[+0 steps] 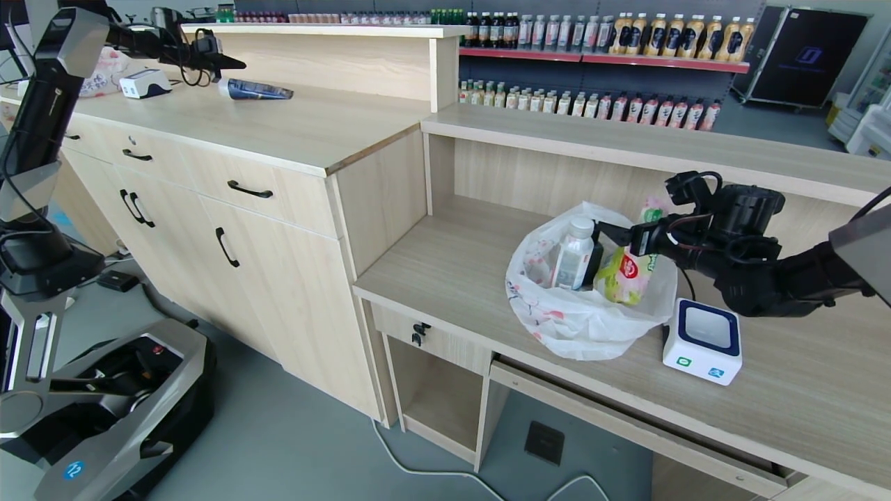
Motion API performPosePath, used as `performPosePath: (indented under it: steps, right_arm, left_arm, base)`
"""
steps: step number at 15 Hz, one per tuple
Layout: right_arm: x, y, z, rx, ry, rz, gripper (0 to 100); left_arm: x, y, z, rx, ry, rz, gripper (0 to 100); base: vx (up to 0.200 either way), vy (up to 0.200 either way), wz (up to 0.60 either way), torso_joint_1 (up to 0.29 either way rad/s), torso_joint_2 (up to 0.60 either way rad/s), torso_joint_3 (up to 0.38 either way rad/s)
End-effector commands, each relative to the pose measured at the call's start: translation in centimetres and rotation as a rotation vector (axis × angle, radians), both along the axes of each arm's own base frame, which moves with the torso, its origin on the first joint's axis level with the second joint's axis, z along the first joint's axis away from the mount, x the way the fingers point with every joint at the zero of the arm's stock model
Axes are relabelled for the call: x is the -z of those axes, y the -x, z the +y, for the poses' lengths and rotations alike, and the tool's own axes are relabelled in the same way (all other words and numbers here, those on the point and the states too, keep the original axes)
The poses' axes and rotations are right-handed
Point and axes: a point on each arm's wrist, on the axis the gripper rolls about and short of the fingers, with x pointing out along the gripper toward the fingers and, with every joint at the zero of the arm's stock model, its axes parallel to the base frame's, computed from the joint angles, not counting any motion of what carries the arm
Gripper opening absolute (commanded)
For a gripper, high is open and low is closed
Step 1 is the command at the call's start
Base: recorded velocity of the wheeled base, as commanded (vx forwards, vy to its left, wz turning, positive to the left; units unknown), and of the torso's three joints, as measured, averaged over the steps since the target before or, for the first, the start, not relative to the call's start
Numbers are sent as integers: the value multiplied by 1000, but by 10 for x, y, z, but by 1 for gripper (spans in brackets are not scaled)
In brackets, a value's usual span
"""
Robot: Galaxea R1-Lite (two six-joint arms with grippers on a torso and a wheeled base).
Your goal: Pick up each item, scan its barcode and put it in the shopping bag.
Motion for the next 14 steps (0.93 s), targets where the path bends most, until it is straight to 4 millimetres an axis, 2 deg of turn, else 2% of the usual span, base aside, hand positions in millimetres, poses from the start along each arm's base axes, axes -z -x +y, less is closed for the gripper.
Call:
performPosePath:
  steps: [1,6,14]
  right_arm:
    - [9,0,0,0,8,21,100]
    - [-15,-8,5,-17,-16,-56,100]
    - [-33,-15,10,-31,-17,-121,100]
  left_arm:
    - [0,0,0,-1,1,0,100]
    - [0,0,0,-1,1,0,100]
    - [0,0,0,-1,1,0,100]
  base:
    - [0,0,0,0,0,0]
    - [0,0,0,0,0,0]
    - [0,0,0,0,0,0]
